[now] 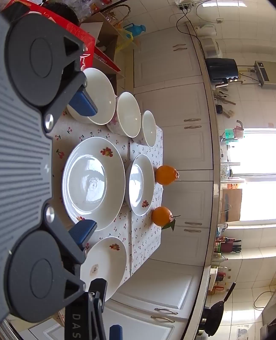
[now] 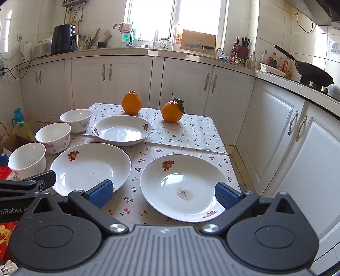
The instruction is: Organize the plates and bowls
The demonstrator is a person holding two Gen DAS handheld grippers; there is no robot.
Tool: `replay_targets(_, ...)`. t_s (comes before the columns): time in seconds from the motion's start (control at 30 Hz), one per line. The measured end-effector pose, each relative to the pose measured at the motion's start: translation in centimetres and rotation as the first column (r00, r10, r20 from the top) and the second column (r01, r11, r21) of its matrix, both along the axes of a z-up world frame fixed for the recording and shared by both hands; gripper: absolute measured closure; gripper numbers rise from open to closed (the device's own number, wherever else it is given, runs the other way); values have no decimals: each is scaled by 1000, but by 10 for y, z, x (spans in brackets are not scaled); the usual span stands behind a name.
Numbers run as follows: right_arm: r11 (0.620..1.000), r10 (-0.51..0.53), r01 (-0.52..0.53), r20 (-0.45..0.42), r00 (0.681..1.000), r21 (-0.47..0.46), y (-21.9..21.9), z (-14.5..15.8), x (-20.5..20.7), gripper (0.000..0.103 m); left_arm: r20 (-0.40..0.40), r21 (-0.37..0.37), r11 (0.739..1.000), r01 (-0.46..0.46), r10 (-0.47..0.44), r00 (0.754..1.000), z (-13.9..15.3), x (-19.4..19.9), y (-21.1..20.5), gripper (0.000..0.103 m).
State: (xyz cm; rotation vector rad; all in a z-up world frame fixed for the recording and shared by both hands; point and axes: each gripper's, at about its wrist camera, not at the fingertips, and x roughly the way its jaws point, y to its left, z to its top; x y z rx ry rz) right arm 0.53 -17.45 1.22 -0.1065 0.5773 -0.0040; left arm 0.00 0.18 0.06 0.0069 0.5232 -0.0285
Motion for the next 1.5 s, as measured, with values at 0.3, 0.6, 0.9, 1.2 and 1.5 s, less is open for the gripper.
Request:
replay_targets(0.3,1000,2,-2,0,1000,11,-1,1,-1,0,9,23,1000,0,0,1000,-1,-3,8,1)
replay_targets(0.6,1000,2,-2,-1,1000,-3,1,1,-1,0,3,34,999,-2,2,1000,2,-1,-3,0)
replay_targets(0.9,1000,4,-4,4,1000,-5,-1,0,-2,0,5,31,1000,-4,4,1000,4,-2,-2,0)
replay_targets(1.2,1000,6,-6,6,1000,-13,2,4,-4,0,6,32,999,-7,6,1000,4,-2,-2,1)
replay_targets(1.5,1000,6,-5,7,1000,-15,2,4,-4,0,3,29,1000,-9,9,1000,4,-2,0,1)
